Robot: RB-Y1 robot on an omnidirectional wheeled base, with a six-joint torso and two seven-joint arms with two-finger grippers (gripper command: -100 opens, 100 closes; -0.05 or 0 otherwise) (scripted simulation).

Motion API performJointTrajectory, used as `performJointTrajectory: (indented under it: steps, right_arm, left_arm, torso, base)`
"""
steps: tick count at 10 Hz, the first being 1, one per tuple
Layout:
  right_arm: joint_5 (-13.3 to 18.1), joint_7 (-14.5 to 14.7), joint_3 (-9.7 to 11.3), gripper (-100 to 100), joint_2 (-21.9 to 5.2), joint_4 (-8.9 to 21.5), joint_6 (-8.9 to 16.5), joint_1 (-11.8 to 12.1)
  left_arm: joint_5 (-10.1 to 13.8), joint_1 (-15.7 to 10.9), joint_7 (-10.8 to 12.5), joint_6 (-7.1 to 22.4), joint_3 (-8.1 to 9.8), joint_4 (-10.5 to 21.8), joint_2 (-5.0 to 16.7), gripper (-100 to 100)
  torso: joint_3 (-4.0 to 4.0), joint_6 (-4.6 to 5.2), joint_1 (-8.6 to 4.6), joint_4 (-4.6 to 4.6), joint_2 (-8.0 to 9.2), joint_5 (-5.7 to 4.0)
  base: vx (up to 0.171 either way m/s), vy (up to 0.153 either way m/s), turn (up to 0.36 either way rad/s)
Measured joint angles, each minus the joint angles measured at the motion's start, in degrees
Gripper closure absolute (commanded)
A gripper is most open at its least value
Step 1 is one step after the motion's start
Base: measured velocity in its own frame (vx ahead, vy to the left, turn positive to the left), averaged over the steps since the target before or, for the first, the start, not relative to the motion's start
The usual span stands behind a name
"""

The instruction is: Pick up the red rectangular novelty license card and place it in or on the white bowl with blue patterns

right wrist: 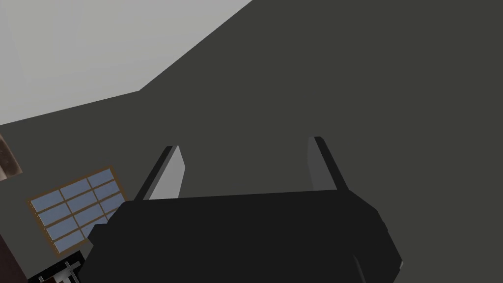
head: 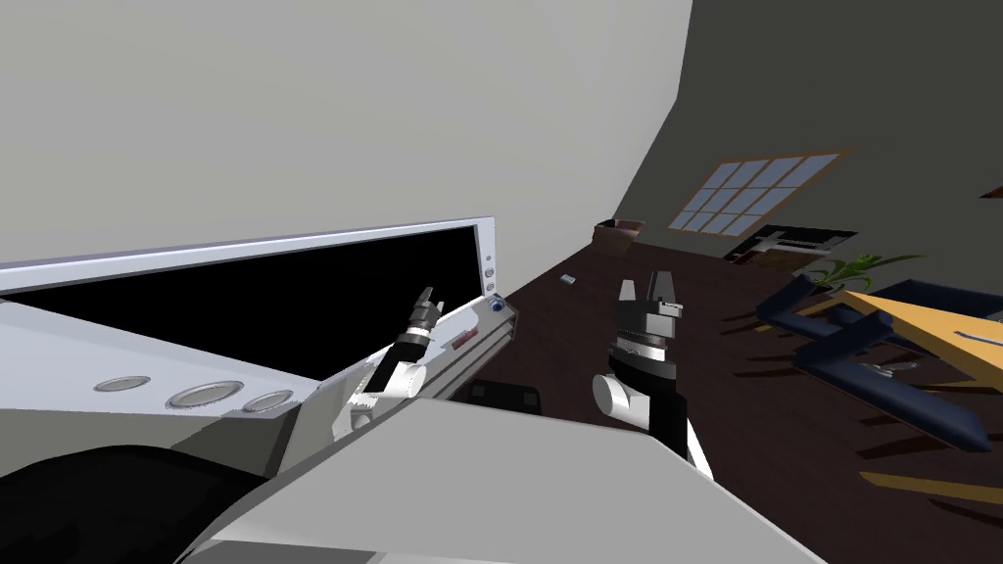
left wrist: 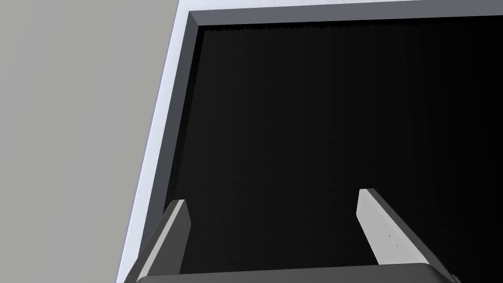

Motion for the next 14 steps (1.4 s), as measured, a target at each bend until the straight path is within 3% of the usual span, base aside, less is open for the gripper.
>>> performJointTrajectory:
  steps: [5, 6, 9, 11, 14]
  right_arm:
    - [0.0, 0.0, 0.0, 0, 0.0, 0.0, 0.0, 0.0]
    - [0.0, 0.0, 0.0, 0, 0.0, 0.0, 0.0, 0.0]
    - [0.0, 0.0, 0.0, 0, 0.0, 0.0, 0.0, 0.0]
    - [0.0, 0.0, 0.0, 0, 0.0, 0.0, 0.0, 0.0]
    - [0.0, 0.0, 0.0, 0, 0.0, 0.0, 0.0, 0.0]
  left_arm:
    - [2.0, -0.3, 4.9, 8.3, 1.39, 5.5, 0.4, -100]
    - [2.5, 1.2, 6.4, 9.8, 1.29, 6.3, 0.0, -100]
    - [3.7, 0.1, 8.9, 13.5, 2.09, 9.9, 0.6, -100]
    - [5.1, 0.1, 11.0, 16.6, 2.73, 12.1, 1.6, -100]
    - [6.3, 1.0, 13.5, 20.3, 2.75, 14.7, 1.3, -100]
  torso:
    - [-0.03, 0.01, 0.01, -0.01, -0.06, 0.01]
    - [-0.05, 0.01, -0.05, -0.02, -0.09, -0.01]
    - [-0.01, 0.02, 0.05, 0.0, -0.02, 0.01]
    - [-0.03, 0.0, 0.06, -0.01, -0.05, 0.01]
    - [-0.04, -0.02, 0.07, -0.01, -0.06, 0.01]
  base:
    - [0.032, -0.034, -0.132]
    - [0.041, -0.024, -0.085]
    - [0.021, -0.014, -0.085]
    - [0.034, -0.016, -0.11]
    - [0.042, -0.013, -0.138]
